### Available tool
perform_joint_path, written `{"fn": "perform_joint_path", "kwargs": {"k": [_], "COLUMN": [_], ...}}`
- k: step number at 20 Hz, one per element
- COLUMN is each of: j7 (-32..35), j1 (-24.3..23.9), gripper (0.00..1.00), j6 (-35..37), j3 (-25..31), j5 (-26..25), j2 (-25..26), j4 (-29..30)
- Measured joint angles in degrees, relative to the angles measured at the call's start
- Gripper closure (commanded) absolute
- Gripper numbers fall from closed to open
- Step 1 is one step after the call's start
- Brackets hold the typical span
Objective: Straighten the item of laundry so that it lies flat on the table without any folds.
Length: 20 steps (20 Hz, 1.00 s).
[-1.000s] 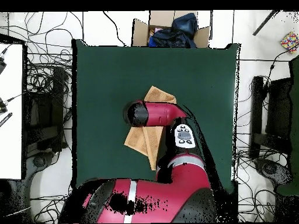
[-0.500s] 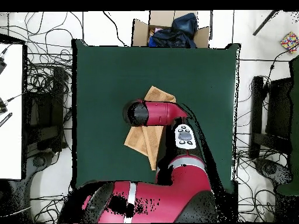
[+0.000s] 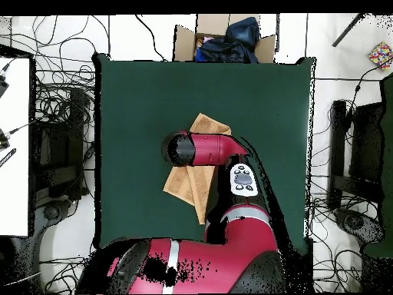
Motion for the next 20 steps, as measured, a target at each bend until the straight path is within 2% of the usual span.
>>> {"fn": "perform_joint_path", "kwargs": {"k": [20], "j7": [0.0], "j1": [0.11], "gripper": [0.0], "j6": [0.0], "j3": [-0.01], "j5": [0.01], "j2": [-1.11], "j4": [2.97]}}
